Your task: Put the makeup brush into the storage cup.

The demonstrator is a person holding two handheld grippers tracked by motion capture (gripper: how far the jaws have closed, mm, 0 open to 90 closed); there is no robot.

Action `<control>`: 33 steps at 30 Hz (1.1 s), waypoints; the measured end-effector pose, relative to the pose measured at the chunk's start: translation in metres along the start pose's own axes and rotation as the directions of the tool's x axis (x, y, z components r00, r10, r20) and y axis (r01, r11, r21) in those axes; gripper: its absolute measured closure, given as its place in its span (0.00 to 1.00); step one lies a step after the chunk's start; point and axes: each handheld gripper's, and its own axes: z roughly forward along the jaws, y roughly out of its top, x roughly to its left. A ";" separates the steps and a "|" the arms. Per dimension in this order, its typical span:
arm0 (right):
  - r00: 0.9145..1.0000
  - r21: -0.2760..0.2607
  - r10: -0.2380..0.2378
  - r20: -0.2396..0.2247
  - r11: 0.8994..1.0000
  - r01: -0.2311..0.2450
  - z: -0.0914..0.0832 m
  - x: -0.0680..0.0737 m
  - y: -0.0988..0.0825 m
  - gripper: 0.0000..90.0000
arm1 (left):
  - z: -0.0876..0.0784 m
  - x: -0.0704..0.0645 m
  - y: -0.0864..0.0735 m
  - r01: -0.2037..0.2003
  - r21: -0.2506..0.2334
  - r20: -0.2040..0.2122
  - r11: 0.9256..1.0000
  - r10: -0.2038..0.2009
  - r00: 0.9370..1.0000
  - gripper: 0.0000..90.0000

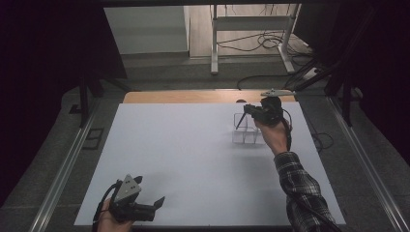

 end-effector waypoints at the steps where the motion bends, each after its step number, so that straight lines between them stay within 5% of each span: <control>1: 1.000 0.000 0.000 0.000 1.000 0.000 0.000 0.000 0.000 0.93 | 0.000 0.000 0.000 0.000 0.000 0.000 1.000 0.000 1.000 0.01; 23: 1.000 0.053 0.006 -0.001 0.999 -0.006 0.018 -0.001 -0.020 0.92 | 0.001 0.000 0.000 -0.002 0.004 0.001 1.000 0.002 1.000 0.01; 27: 1.000 0.051 0.011 0.005 0.999 -0.011 0.019 -0.002 -0.019 0.72 | 0.000 0.000 0.000 -0.005 0.002 0.002 1.000 0.005 1.000 0.01; 30: 0.999 0.032 0.001 0.034 1.000 -0.002 0.020 -0.003 -0.015 0.42 | 0.001 0.000 0.000 -0.006 0.003 0.002 1.000 0.006 1.000 0.01; 33: 0.999 0.019 -0.010 0.038 1.000 0.009 0.019 -0.004 -0.013 0.31 | 0.001 0.000 0.000 -0.005 0.003 0.002 1.000 0.005 1.000 0.01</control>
